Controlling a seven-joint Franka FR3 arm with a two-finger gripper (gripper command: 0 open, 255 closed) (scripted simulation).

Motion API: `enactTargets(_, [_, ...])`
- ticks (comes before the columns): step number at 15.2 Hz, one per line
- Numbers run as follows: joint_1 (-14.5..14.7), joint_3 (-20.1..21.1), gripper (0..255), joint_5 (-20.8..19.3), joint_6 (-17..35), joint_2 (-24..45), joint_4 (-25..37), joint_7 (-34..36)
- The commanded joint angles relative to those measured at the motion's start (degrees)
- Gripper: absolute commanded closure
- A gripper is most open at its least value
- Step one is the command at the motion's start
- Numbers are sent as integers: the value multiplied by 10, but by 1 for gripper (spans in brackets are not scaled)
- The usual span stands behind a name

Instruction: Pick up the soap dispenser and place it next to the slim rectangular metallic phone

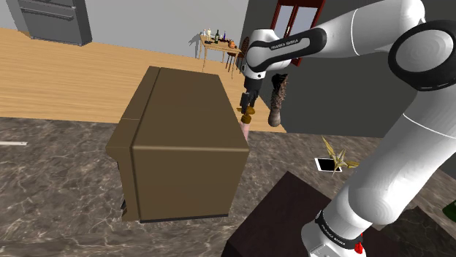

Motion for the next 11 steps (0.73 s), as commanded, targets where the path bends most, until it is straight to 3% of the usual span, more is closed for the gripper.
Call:
enactTargets(1, [0,0,0,0,1,0,-1,0])
enactTargets(4, [0,0,0,0,1,0,-1,0])
enactTargets(5, [0,0,255,0,1,0,-1,0])
enactTargets(11, [0,0,255,0,1,0,-1,0])
